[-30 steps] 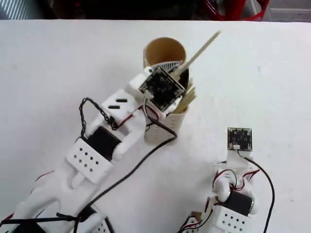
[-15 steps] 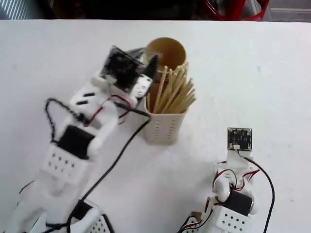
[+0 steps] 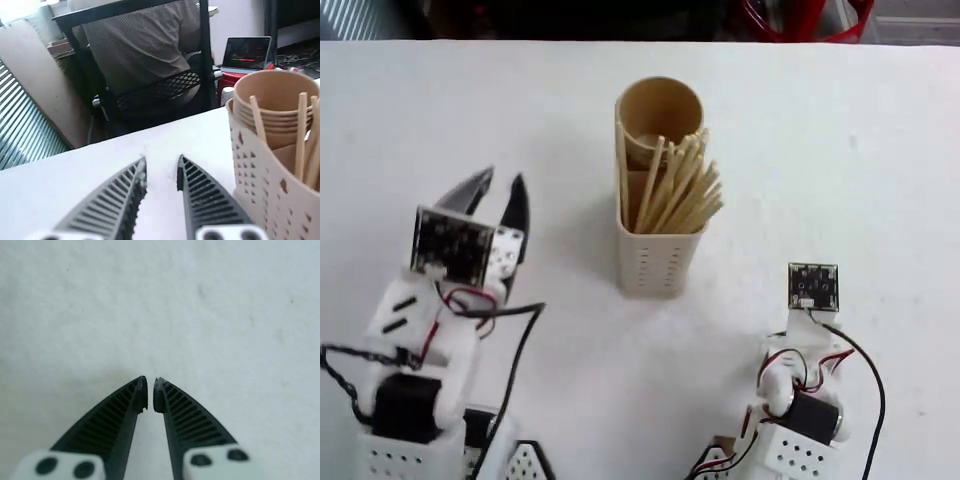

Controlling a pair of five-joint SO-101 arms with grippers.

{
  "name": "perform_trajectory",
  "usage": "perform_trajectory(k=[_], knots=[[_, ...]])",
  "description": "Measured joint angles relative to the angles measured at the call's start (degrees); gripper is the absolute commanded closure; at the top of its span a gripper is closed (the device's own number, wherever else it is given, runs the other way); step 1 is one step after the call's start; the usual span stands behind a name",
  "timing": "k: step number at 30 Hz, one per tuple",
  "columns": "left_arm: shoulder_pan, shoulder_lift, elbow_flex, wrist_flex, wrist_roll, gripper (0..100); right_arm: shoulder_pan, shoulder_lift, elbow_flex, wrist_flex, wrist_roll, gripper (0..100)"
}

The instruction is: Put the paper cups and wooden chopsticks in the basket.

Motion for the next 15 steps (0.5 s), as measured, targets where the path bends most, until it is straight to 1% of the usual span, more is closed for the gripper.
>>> perform_trajectory(k=[6, 10, 13, 15], knots=[[-5.8, -20.92, 19.96, 0.0, 0.0, 88, 0.0, 0.0, 0.0, 0.0, 0.0, 96.3], [-7.47, -21.27, 29.8, -0.26, 0.0, 88, 0.0, 0.0, 0.0, 0.0, 0.0, 96.3], [-7.56, -21.54, 38.24, -2.81, 0.0, 88, 0.0, 0.0, 0.0, 0.0, 0.0, 96.3], [-8.44, -22.42, 39.03, -2.46, 0.0, 88, 0.0, 0.0, 0.0, 0.0, 0.0, 96.3]])
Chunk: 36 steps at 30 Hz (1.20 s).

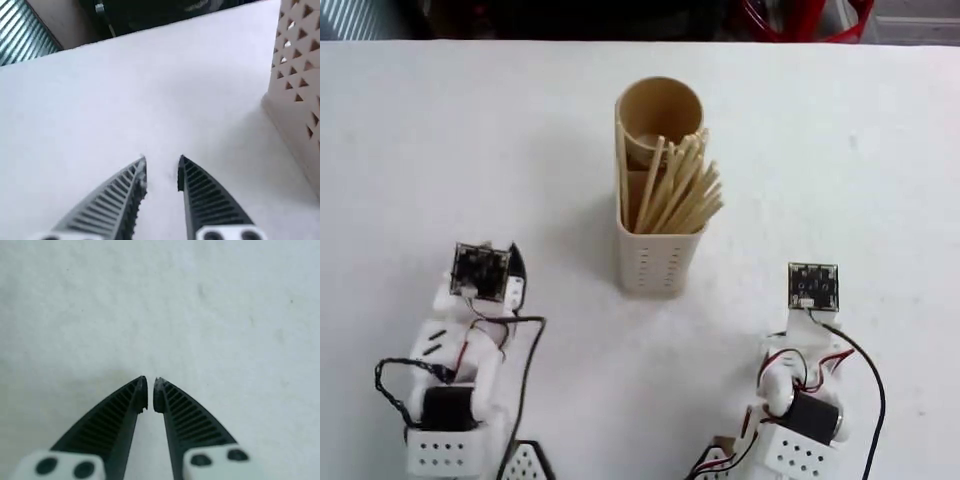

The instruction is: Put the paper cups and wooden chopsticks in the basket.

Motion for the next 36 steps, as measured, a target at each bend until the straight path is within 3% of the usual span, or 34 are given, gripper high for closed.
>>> perform_trajectory(k=[15, 36], knots=[[-10.55, 0.79, 0.09, 29.19, 0.0, 88, 0.0, 0.0, 0.0, 0.0, 0.0, 96.3], [-10.55, 0.62, 0.09, 30.33, 0.0, 88, 0.0, 0.0, 0.0, 0.0, 0.0, 96.3]])
